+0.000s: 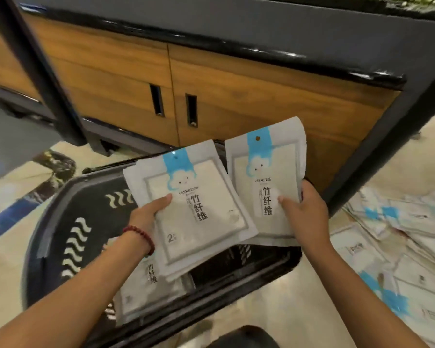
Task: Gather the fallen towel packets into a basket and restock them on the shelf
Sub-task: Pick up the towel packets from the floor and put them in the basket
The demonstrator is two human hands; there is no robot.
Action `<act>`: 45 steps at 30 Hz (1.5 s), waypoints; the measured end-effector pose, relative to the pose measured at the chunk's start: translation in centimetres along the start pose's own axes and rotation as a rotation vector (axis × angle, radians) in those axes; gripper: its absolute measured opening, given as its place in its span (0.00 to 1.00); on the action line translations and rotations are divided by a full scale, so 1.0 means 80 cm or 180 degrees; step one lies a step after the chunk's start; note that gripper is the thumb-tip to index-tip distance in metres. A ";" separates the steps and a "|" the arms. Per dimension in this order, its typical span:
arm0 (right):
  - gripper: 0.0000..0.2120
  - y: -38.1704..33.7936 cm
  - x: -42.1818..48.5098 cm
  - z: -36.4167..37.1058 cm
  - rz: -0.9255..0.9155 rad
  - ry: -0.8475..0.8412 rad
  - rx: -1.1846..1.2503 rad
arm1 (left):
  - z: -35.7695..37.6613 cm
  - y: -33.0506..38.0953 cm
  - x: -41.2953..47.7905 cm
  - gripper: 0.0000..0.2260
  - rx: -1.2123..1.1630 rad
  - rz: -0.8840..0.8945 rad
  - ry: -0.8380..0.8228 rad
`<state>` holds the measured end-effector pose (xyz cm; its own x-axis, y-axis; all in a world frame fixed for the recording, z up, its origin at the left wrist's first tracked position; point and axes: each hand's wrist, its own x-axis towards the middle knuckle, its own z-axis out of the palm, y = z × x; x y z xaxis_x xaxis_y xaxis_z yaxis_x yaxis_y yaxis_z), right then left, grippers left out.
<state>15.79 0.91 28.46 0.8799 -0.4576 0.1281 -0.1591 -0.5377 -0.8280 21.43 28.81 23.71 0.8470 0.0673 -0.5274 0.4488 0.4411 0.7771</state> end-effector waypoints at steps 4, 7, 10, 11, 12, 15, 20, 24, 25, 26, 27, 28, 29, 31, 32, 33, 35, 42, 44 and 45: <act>0.05 -0.014 0.017 0.022 -0.0260 -0.0319 -0.1220 | -0.027 -0.009 0.045 0.19 0.0184 -0.0358 0.0350; 0.09 -0.026 0.036 0.034 -0.0344 -0.0578 -0.1785 | -0.033 -0.023 0.074 0.21 0.0506 -0.0434 0.0599; 0.09 -0.026 0.050 0.043 -0.0219 -0.0794 -0.2039 | -0.021 -0.057 0.100 0.24 0.0703 -0.0594 0.0721; 0.08 -0.023 0.054 0.046 -0.0203 -0.0847 -0.2045 | -0.017 -0.070 0.107 0.26 0.0685 -0.0624 0.0774; 0.08 -0.022 0.057 0.049 -0.0216 -0.0894 -0.2058 | -0.012 -0.082 0.115 0.29 0.0680 -0.0652 0.0847; 0.07 -0.019 0.066 0.057 -0.0358 -0.0972 -0.2282 | -0.002 -0.119 0.137 0.37 0.0758 -0.0737 0.1037; 0.11 -0.015 0.070 0.066 -0.0436 -0.1055 -0.2654 | 0.000 -0.159 0.169 0.35 0.0783 -0.1191 0.1166; 0.10 -0.013 0.073 0.077 -0.0623 -0.1108 -0.2521 | -0.012 -0.186 0.191 0.30 0.0916 -0.1374 0.1239; 0.10 -0.011 0.075 0.079 -0.0636 -0.1110 -0.2466 | -0.015 -0.192 0.193 0.31 0.0997 -0.1402 0.1206; 0.09 -0.008 0.077 0.079 -0.0635 -0.1115 -0.2429 | -0.016 -0.197 0.192 0.31 0.1057 -0.1423 0.1167; 0.09 -0.006 0.079 0.079 -0.0624 -0.1119 -0.2391 | -0.016 -0.201 0.192 0.32 0.1086 -0.1452 0.1131; 0.09 -0.005 0.081 0.079 -0.0614 -0.1119 -0.2335 | -0.016 -0.203 0.192 0.34 0.1096 -0.1473 0.1097; 0.08 -0.003 0.083 0.078 -0.0601 -0.1116 -0.2268 | -0.015 -0.204 0.192 0.35 0.1128 -0.1493 0.1070; 0.08 0.000 0.085 0.078 -0.0524 -0.1133 -0.2153 | -0.017 -0.204 0.192 0.38 0.1290 -0.1496 0.1059; 0.08 0.001 0.085 0.078 -0.0476 -0.1148 -0.2113 | -0.019 -0.204 0.190 0.38 0.1380 -0.1500 0.1048; 0.08 0.002 0.085 0.078 -0.0456 -0.1151 -0.2079 | -0.019 -0.206 0.188 0.39 0.1466 -0.1492 0.1022; 0.08 0.003 0.083 0.077 -0.0492 -0.1133 -0.2049 | -0.021 -0.209 0.184 0.40 0.1624 -0.1392 0.0932; 0.07 0.002 0.077 0.076 -0.0525 -0.1096 -0.2005 | -0.030 -0.214 0.163 0.34 0.1509 -0.0747 0.0980; 0.07 0.001 0.075 0.076 -0.0511 -0.1100 -0.1985 | -0.028 -0.215 0.159 0.30 0.1813 -0.0559 0.1025; 0.06 0.001 0.073 0.076 -0.0508 -0.1091 -0.1993 | -0.027 -0.214 0.159 0.30 0.1916 -0.0512 0.1020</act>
<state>23.66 2.49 25.86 0.9881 -0.1478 -0.0418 -0.1533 -0.9303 -0.3331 23.89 24.04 2.97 0.6726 0.3441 -0.6552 0.7198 -0.0985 0.6872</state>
